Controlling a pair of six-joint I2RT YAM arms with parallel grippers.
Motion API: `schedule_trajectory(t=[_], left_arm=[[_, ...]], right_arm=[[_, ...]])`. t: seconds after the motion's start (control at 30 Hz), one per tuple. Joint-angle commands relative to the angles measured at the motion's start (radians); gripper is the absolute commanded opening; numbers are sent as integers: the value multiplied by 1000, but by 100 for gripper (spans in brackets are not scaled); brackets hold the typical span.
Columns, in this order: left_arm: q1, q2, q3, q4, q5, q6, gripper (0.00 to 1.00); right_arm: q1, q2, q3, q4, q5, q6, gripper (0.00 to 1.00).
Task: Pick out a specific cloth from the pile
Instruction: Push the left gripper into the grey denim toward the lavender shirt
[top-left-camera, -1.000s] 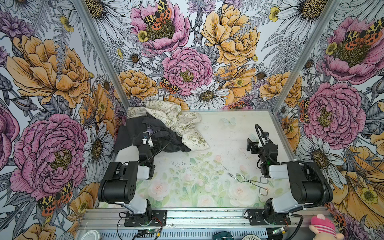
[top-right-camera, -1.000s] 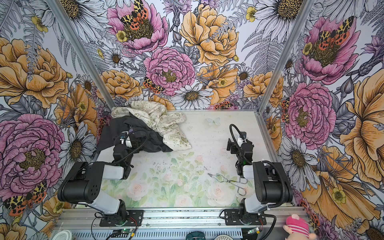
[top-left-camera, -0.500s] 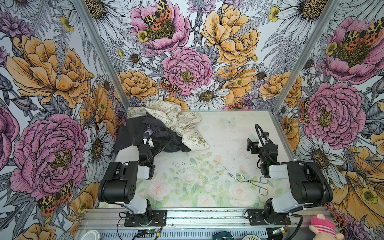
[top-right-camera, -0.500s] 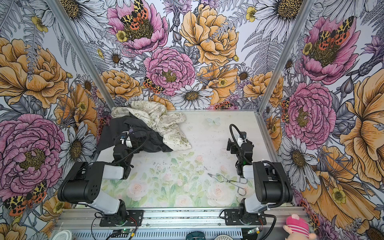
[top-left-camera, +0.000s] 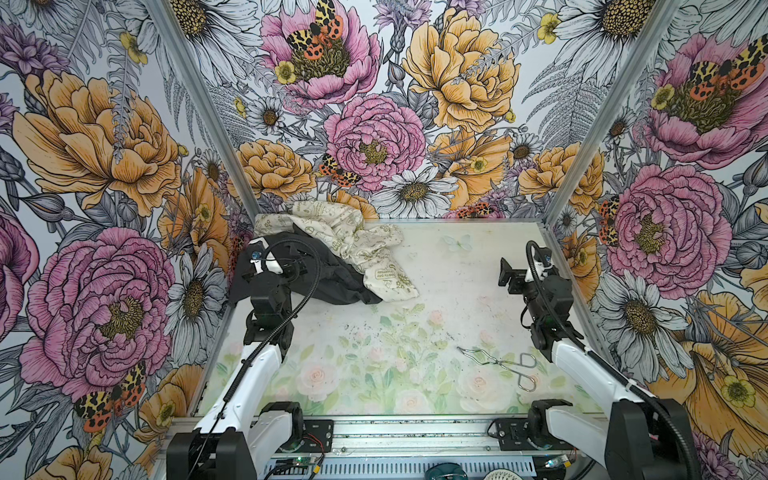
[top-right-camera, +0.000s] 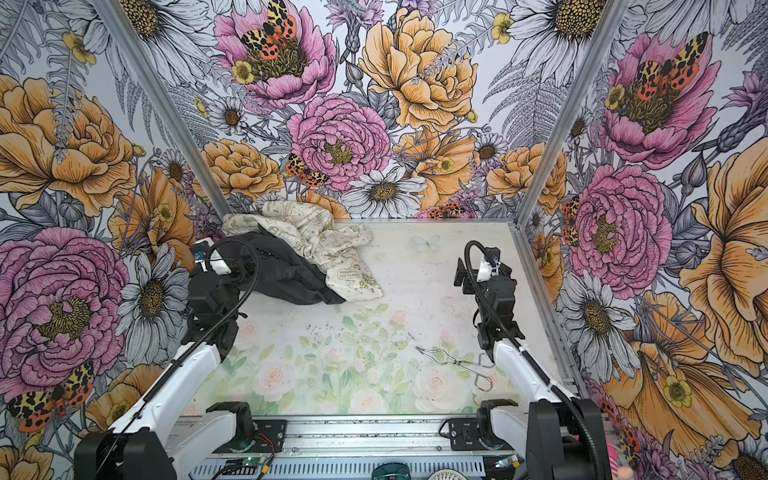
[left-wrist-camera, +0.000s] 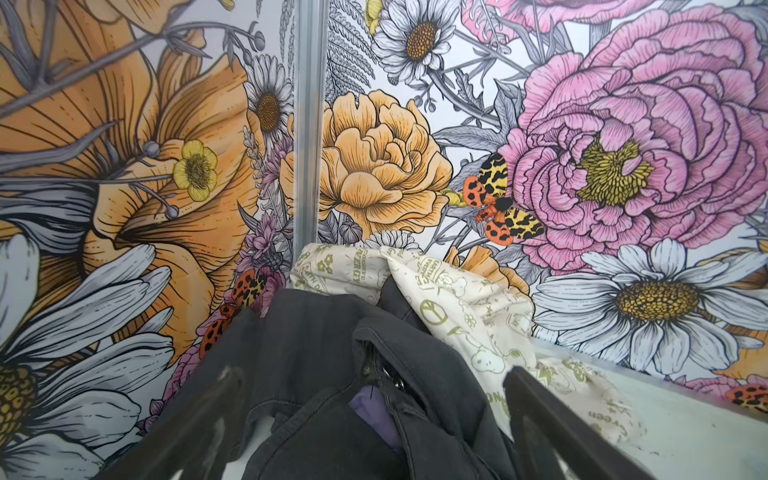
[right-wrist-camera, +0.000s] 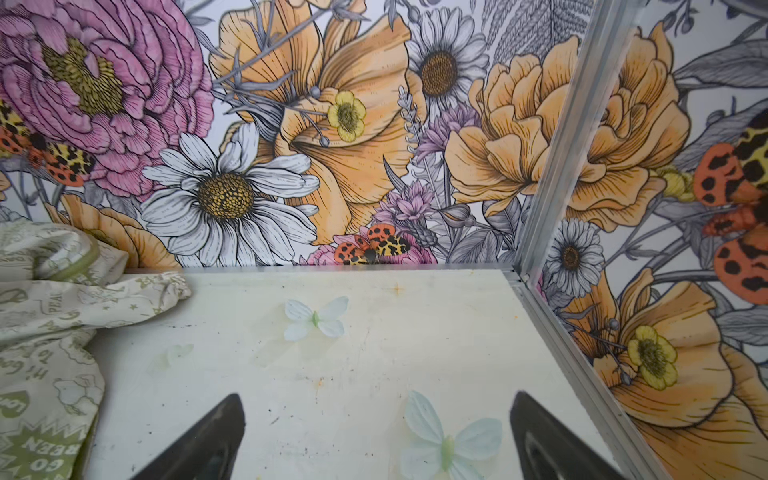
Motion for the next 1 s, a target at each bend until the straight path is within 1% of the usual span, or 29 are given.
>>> schedule_trajectory(t=[0.0,0.13,0.17,0.23,0.37,0.4,0.43,0.5,0.53,0.6,0.67,0.73,0.83,0.9,0.97], left_arm=[[79,17,87,-291,120,-139,96],[214,98,182,-407,365,-299,91],[243,127,210,-439,422,-321,88],[275,189,266,-515,495,-323,83],[287,309,353,-634,558,-283,76],[288,342,372,-653,576,-271,72],[287,373,385,-666,581,-263,69],[287,426,408,-677,581,-247,66],[288,450,422,-682,574,-241,64],[288,491,443,-684,562,-233,62],[289,525,468,-683,552,-228,58],[288,569,500,-683,544,-219,58],[285,636,549,-682,562,-223,57],[277,677,582,-683,575,-230,52],[262,724,618,-683,576,-228,51]], right_arm=[[30,-55,62,-204,-100,23,100],[70,-67,136,-341,-204,31,99],[77,-64,156,-375,-231,38,99],[95,-60,185,-433,-258,50,100],[136,-97,174,-459,-272,93,99],[145,-115,164,-460,-275,101,100],[152,-131,154,-459,-276,103,100],[154,-151,142,-460,-271,93,99],[156,-155,142,-464,-264,88,99],[156,-157,148,-478,-261,75,99],[156,-152,158,-488,-264,70,99],[155,-148,159,-489,-268,69,99],[157,-142,156,-488,-269,62,99],[158,-138,151,-489,-266,50,99],[158,-136,147,-490,-258,37,99]])
